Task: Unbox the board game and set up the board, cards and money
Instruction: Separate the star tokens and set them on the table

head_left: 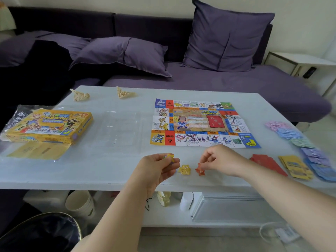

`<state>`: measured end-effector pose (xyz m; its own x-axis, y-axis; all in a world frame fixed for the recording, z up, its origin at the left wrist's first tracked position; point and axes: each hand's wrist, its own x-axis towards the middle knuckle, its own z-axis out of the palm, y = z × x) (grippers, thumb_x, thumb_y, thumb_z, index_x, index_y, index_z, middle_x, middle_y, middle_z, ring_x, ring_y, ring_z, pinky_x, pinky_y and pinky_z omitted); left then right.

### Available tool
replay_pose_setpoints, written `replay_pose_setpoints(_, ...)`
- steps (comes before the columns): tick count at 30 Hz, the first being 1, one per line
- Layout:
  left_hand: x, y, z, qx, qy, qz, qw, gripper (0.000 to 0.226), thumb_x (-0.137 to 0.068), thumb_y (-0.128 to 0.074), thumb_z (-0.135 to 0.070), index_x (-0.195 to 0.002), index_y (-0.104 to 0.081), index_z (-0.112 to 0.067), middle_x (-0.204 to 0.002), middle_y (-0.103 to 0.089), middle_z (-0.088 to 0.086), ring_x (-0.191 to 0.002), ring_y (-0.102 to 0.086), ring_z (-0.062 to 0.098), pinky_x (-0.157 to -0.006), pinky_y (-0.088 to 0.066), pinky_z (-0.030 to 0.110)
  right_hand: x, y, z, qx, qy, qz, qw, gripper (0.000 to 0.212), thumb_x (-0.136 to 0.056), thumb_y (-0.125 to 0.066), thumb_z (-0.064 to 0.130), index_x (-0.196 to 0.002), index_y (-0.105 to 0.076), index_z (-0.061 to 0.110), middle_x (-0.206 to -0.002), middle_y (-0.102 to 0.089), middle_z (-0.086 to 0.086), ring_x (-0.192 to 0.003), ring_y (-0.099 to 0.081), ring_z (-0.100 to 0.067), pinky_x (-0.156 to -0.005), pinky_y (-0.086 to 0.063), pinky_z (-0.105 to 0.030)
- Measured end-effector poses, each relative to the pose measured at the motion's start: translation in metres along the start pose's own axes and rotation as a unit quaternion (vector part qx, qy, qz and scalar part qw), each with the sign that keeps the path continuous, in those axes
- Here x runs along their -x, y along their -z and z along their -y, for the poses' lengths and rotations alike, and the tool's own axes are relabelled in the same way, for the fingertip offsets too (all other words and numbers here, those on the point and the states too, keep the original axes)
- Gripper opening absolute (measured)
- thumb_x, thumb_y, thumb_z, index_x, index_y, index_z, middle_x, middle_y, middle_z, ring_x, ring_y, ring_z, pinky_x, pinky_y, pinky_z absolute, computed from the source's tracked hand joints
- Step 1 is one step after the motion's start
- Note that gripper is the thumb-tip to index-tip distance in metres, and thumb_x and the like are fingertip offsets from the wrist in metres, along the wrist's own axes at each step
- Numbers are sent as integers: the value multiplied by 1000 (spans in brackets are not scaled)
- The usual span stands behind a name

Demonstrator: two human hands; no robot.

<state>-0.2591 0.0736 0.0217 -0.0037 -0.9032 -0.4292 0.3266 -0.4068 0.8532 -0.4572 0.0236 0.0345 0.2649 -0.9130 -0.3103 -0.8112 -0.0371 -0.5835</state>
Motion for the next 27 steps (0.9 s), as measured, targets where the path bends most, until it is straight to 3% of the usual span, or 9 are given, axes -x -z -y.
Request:
replay_pose_setpoints(2, 1, -2, 1, -8, 5, 0, 1000, 10, -93, -55, -5, -89, -64, -3, -76, -74, 5, -64, -69, 9, -55, -54, 17, 0, -2, -3, 42, 18, -49, 998, 13, -80, -74, 23, -75, -62, 25, -85, -66, 5, -81, -60, -11, -72, -45, -22)
replay_pose_setpoints(4, 3, -4, 2, -9, 12, 7, 1000, 9, -92, -56, -5, -89, -64, -2, -75, -73, 5, -64, -69, 8, -55, -54, 17, 2, -1, 2, 13, 45, -92, 995, 6, -85, -68, 24, -81, -65, 22, -89, -66, 6, -88, -60, -13, -76, -45, -22)
replay_pose_setpoints(9, 5, -11, 6, 1, 39, 39, 998, 8, -92, -56, -4, -93, -64, -1, -77, -72, 8, -64, -68, 8, -56, -54, 17, 11, -9, 30, -108, 57, 5, 993, 19, -84, -68, 37, -92, -70, 19, -91, -70, 5, -86, -65, -12, -79, -52, -26)
replay_pose_setpoints(13, 5, -11, 6, 19, 47, 49, 998, 16, -93, -54, -3, -104, -63, 5, -84, -71, 14, -68, -69, 12, -60, -56, 19, 9, -16, 35, -138, 38, 13, 990, 13, -85, -69, 31, -80, -67, 19, -76, -65, 5, -63, -52, -9, -61, -45, -23)
replay_pose_setpoints(18, 3, -5, -1, 93, 67, 18, 993, 21, -97, -42, -5, -102, -61, 3, -97, -71, 20, -82, -70, 23, -69, -58, 28, 3, -10, 32, -185, 11, -27, 982, 12, -85, -68, 25, -74, -66, 23, -79, -68, 11, -74, -56, -6, -63, -40, -19)
replay_pose_setpoints(22, 3, 1, -5, 132, 78, 4, 988, 28, -97, -32, -2, -98, -59, 4, -94, -69, 20, -82, -68, 25, -62, -59, 28, -3, -18, 25, -116, -7, -12, 993, 3, -79, -73, 16, -80, -70, 16, -81, -72, 0, -82, -68, -18, -73, -53, -29)
replay_pose_setpoints(24, 4, 2, -4, 120, 72, 3, 990, 23, -96, -35, 3, -98, -59, 4, -94, -69, 19, -82, -68, 24, -61, -59, 27, -5, -23, 23, -93, -2, -35, 995, 6, -82, -72, 17, -84, -68, 14, -81, -70, -2, -68, -65, -16, -61, -52, -22)
replay_pose_setpoints(27, 4, 3, -2, 97, 62, 11, 993, 20, -95, -40, 7, -98, -59, 2, -93, -69, 17, -81, -68, 21, -63, -59, 25, -3, -23, 29, -54, 54, -121, 990, 6, -86, -67, 20, -87, -70, 15, -83, -66, 9, -74, -59, -3, -57, -39, -5)
